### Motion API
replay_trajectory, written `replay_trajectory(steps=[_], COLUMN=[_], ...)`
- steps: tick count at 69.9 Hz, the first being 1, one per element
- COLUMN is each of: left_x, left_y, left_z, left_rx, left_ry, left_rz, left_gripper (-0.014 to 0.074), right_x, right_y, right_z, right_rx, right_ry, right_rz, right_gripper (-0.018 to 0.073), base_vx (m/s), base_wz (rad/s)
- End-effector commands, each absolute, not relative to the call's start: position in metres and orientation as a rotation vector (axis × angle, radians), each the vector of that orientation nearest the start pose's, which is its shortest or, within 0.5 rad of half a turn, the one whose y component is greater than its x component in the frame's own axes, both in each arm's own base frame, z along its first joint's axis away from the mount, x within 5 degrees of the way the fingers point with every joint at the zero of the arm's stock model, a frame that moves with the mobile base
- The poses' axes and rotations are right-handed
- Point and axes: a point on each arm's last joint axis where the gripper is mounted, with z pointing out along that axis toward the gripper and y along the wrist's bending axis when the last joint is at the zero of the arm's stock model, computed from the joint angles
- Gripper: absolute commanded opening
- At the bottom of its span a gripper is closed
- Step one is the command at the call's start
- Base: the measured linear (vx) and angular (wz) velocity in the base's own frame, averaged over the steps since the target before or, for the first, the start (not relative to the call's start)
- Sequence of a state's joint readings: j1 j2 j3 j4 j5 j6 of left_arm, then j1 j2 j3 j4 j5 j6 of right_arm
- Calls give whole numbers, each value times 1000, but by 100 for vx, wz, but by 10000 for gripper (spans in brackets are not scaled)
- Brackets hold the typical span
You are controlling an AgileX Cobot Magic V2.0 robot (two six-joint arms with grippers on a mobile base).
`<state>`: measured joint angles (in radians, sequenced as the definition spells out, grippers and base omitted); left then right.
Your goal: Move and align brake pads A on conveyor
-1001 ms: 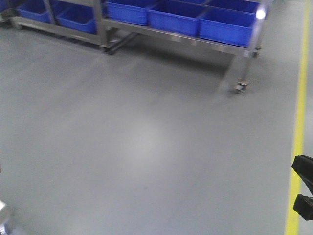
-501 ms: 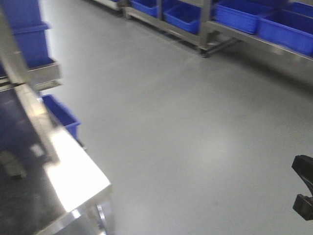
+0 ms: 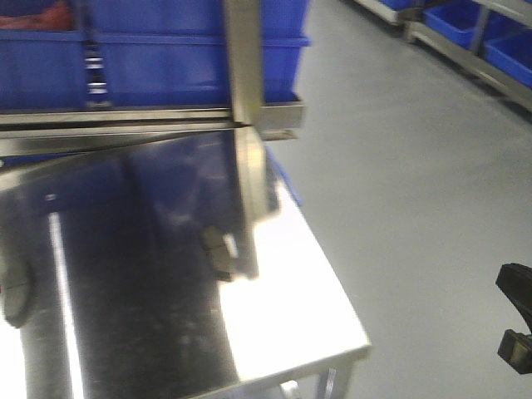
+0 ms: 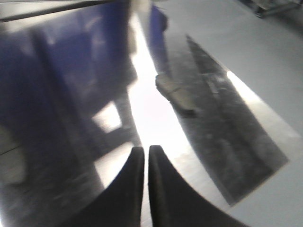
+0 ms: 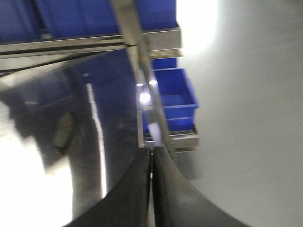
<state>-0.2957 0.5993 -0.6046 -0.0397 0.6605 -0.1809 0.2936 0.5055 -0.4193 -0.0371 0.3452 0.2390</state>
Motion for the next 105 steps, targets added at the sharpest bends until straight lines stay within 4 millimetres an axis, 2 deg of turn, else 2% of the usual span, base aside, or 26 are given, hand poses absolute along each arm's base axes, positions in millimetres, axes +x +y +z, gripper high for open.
replay_trajectory(steps=[1, 31, 105], left_x=[110, 110, 110], left_y=[-37, -37, -37], left_z=[323, 323, 323], left_rx=[104, 103, 103], left_ry=[2067, 2067, 2067], left_rz=[-345, -345, -345], left_gripper=[-6, -6, -6], right_x=[107, 107, 107], right_y=[30, 30, 30], right_z=[300, 300, 300], right_rx=[-81, -81, -81], right_ry=[1836, 1836, 1836], right_rz=[325, 325, 325], right_gripper=[-8, -8, -8], base_vx=[8, 7, 3], base_wz=[81, 52, 4])
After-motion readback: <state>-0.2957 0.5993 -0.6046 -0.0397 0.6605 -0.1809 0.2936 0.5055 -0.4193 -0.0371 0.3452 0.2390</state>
